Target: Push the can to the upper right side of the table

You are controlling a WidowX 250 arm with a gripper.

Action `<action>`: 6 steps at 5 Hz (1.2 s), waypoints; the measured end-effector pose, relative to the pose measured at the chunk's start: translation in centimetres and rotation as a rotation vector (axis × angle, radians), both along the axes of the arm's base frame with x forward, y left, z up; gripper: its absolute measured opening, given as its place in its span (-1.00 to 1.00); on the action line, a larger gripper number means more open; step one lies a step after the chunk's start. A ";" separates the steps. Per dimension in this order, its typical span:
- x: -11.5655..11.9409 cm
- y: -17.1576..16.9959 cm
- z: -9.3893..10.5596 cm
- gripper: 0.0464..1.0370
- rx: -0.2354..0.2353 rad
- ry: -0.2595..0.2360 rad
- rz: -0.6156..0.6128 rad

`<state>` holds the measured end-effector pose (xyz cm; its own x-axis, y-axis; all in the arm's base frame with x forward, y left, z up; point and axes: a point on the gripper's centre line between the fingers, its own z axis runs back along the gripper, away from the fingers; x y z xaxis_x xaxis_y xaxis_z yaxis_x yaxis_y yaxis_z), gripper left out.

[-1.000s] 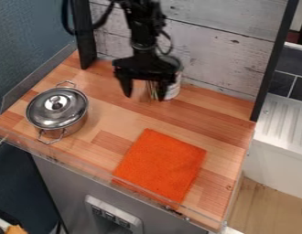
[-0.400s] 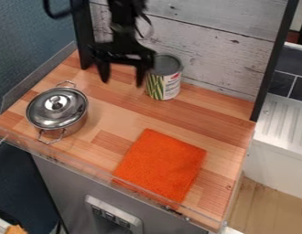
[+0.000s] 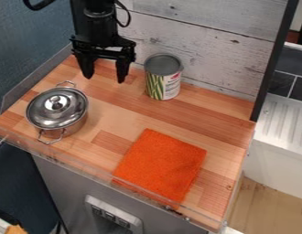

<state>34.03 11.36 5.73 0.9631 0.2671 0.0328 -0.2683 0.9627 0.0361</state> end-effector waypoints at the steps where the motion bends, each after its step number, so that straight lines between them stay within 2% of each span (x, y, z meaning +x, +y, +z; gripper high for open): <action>1: 1.6 1.3 -0.9 0.93 0.060 -0.037 0.089; 2: 3.2 2.4 -1.9 0.93 0.101 -0.064 0.135; 3: 4.2 2.5 -3.0 0.93 0.122 -0.084 0.168; 4: 5.4 1.0 -3.5 0.93 0.116 -0.121 0.163; 5: 6.1 -0.4 -3.9 0.92 0.086 -0.179 0.161; 6: 6.2 -2.9 -4.2 0.92 0.053 -0.196 0.101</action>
<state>40.18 8.46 1.51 0.9055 0.3546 0.2329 -0.3698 0.9288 0.0237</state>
